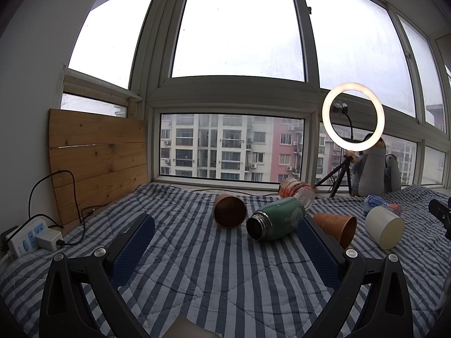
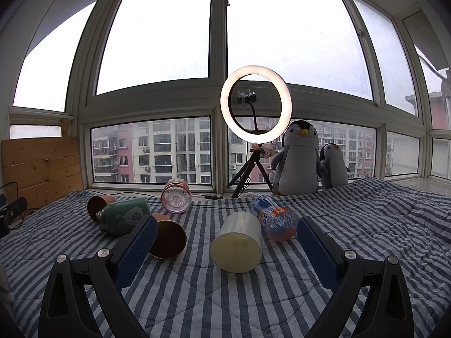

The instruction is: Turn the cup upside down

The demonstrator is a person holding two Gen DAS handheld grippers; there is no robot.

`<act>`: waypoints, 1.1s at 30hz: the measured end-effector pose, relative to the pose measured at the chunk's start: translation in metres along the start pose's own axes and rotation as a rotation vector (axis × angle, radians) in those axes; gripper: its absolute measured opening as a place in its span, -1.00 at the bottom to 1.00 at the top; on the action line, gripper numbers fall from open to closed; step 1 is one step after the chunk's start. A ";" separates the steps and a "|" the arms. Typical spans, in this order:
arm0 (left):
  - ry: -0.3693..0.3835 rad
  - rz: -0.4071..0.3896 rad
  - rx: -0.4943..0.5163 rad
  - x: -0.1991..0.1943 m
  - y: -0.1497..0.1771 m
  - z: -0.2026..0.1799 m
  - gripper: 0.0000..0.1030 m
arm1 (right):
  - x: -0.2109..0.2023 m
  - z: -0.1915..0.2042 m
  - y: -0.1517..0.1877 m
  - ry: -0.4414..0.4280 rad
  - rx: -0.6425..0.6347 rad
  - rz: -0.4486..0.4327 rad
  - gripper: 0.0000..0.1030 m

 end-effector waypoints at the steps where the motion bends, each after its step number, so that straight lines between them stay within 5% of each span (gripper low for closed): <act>1: 0.000 0.000 0.000 0.000 0.000 0.000 0.99 | 0.000 0.000 0.000 0.000 0.000 0.000 0.89; 33: 0.000 0.030 0.012 0.006 0.005 0.002 0.99 | 0.003 0.002 0.002 -0.001 0.003 0.005 0.89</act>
Point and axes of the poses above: each gripper's, at about its wrist camera, not at the fingertips, and x roughly the way its jaws point, z to its left, y to its underside, the point moved 1 cm from there along x, roughly the way its jaws point, and after that the axes turned 14 degrees about -y, right-handed, at the moved point
